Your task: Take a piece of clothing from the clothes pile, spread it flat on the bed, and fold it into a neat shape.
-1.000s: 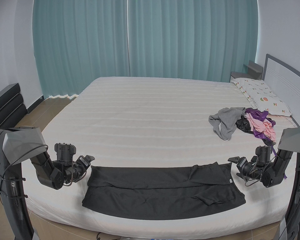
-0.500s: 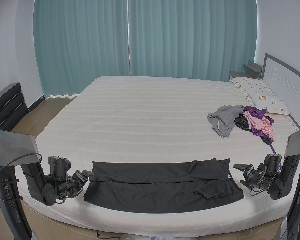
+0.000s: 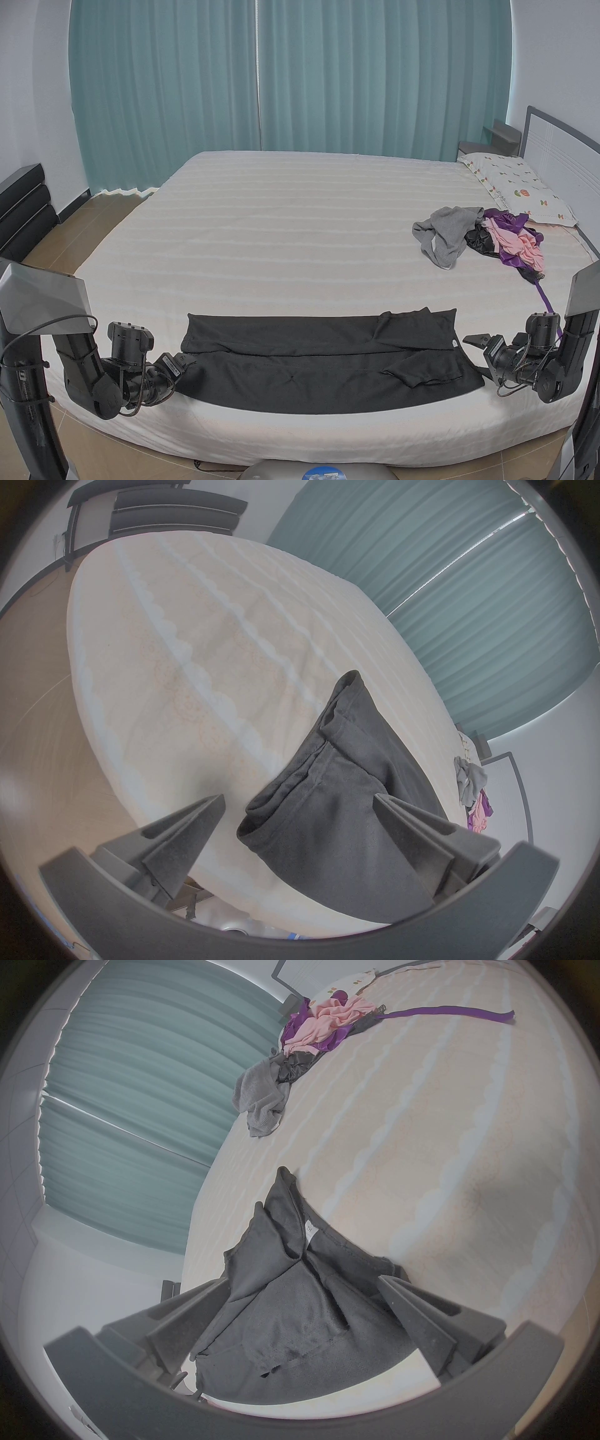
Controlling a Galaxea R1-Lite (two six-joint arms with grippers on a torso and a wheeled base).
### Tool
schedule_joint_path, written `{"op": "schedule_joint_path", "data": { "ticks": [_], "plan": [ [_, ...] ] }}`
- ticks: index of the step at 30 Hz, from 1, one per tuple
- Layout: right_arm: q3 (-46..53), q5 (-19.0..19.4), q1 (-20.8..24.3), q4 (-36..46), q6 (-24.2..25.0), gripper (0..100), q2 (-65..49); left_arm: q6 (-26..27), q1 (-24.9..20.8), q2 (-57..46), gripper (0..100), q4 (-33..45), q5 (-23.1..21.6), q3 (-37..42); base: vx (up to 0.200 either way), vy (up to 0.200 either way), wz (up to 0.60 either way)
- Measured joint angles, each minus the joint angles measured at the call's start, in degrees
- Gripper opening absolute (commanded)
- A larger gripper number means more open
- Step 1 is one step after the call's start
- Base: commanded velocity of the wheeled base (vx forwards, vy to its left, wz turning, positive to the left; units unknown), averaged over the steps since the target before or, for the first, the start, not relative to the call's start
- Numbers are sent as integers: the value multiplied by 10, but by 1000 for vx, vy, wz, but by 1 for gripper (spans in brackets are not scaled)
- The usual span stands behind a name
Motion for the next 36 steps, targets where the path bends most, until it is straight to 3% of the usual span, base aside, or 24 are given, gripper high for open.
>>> {"op": "schedule_joint_path", "data": {
  "ticks": [3, 4, 16, 25, 36],
  "plan": [
    [4, -3, 3, 0, -1, 100, -8, 1, -2, 6, 100, 0, 2, -5, 0, 0, 0],
    [5, -3, 5, 0, -1, 100, -11, 2, -2, 8, 0, 0, 4, -7, 0, 0, 0],
    [23, 0, 10, 1, -2, 100, -44, 26, -14, 29, 0, 4, 50, -2, 0, 0, 0],
    [24, -1, 11, 1, -4, 100, -43, 79, -16, 29, 0, 3, 89, 28, 0, 0, 0],
    [35, -1, 32, 1, -4, 100, -52, 76, -13, 32, 0, 1, 93, 24, 0, 0, 0]
  ]
}}
